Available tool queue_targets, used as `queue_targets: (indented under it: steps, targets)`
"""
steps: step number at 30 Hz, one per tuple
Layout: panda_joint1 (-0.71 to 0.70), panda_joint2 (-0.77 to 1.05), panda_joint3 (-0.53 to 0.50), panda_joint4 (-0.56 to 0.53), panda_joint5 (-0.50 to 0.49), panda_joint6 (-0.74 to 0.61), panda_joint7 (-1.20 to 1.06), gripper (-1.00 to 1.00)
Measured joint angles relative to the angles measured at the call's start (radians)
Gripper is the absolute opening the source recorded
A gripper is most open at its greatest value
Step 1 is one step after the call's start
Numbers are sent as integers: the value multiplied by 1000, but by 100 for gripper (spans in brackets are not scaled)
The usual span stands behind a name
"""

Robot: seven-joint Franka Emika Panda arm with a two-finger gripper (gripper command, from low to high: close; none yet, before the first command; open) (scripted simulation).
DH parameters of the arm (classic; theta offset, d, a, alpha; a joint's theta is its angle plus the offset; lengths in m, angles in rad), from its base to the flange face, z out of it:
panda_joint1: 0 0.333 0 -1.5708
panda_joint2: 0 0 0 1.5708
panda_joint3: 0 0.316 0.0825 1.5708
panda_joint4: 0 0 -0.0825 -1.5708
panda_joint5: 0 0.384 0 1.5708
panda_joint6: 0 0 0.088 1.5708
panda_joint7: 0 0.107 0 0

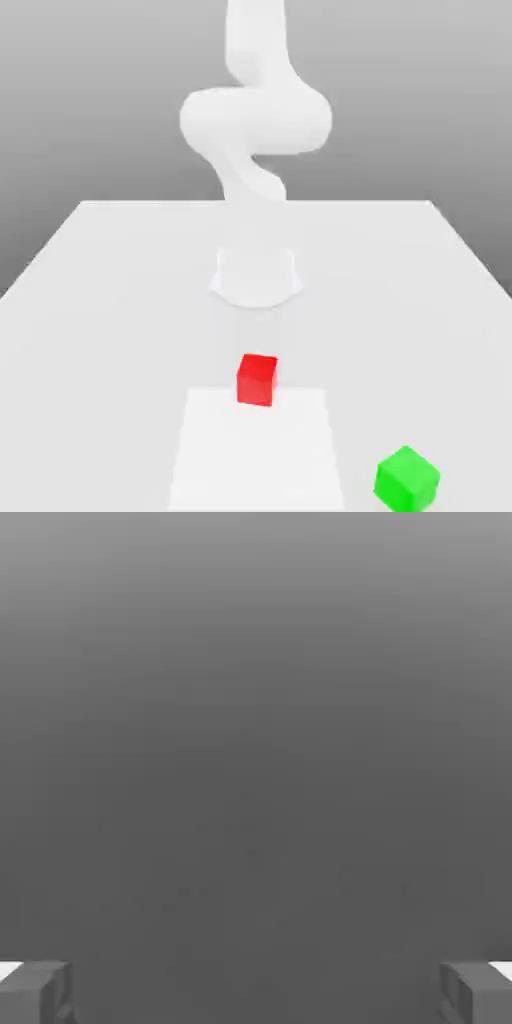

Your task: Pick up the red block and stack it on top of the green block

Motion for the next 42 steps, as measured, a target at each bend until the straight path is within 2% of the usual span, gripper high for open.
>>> queue_targets:
  steps: [12,17,24,32,33,42]
  targets:
    - [-35,332,55,-406,5,287,109,0]
    - [-46,537,51,-593,26,455,145,0]
    - [-81,726,60,-601,-48,607,213,0]
    - [-41,897,-5,-586,-131,759,266,0]
    - [-39,908,-8,-585,-132,770,266,-100]
    - [-44,873,-1,-586,-133,738,271,-100]
